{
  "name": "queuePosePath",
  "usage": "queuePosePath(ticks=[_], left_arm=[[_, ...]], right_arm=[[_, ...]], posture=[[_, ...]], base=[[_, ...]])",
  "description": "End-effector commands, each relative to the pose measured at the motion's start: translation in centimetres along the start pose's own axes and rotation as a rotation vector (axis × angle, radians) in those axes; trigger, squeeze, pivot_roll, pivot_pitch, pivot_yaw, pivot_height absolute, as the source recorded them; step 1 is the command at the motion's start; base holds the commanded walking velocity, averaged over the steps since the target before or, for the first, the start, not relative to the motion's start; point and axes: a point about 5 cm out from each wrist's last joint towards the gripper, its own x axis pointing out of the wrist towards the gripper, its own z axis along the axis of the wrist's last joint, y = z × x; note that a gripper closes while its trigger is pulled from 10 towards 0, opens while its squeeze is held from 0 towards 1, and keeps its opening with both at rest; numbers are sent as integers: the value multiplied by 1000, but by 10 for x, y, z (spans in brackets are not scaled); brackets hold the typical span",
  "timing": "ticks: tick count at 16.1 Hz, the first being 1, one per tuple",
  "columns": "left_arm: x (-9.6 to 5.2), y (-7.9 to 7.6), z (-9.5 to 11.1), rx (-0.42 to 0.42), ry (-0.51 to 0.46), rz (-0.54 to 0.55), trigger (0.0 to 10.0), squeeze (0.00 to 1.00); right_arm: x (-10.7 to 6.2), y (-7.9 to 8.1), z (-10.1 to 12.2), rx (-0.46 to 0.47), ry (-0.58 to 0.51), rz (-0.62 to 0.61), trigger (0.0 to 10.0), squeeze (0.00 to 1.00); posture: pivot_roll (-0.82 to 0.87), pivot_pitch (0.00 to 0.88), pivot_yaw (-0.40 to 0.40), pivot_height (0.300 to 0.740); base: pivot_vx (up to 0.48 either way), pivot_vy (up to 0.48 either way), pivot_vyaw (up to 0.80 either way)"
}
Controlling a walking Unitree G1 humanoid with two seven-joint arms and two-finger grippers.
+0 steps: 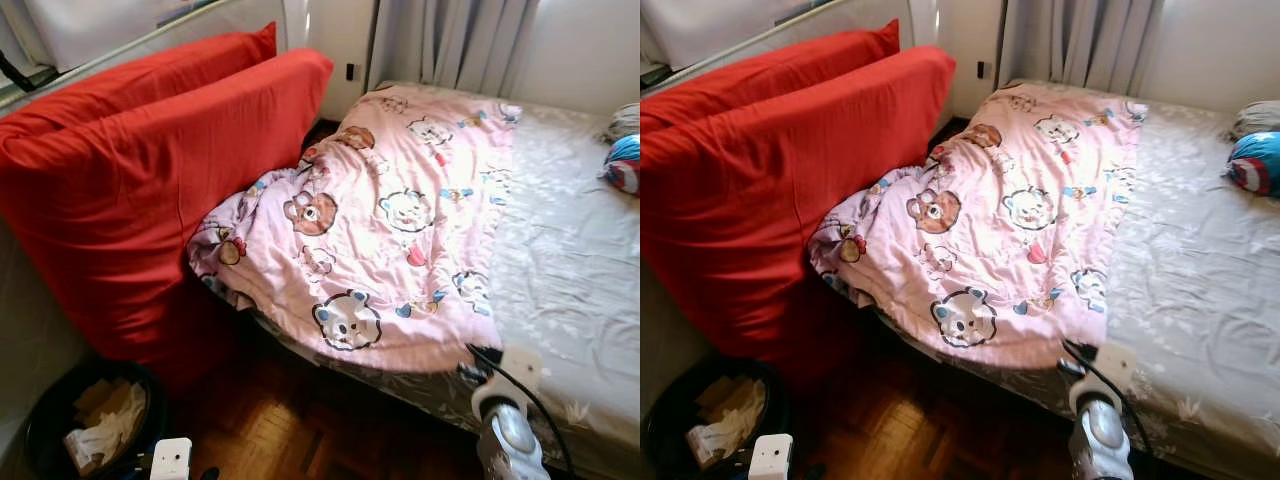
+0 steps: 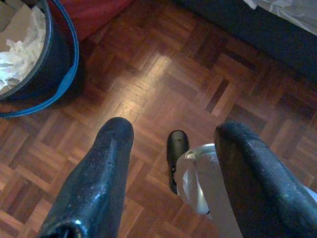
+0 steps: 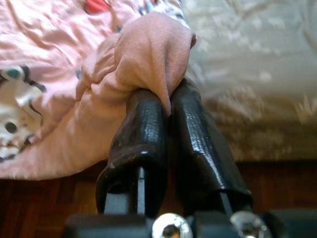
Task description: Clean up the room
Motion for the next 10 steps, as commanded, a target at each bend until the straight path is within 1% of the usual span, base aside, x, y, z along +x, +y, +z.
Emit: queuePosePath(ticks=[1,6,8,10], left_arm=[[-2,0,-7,5,22,4,10000,0],[-2,-2,-8,27,28,-7,10000,0],[-2,-4,-7,46,27,-16,10000,0],[-2,-5,-8,50,28,-20,10000,0]], right_arm=[[-3,-8,-11,8,59,-34,10000,0],[-15,-24,-43,12,233,-97,10000,0],[-20,-27,-51,-6,272,-98,10000,0],[-21,-27,-53,-7,281,-100,10000,0]], posture=[[56,66,-16,740],[55,67,-14,740],[52,68,-12,740],[53,68,-12,740]], base=[[0,0,0],[0,0,0],[0,0,0],[0,0,0]])
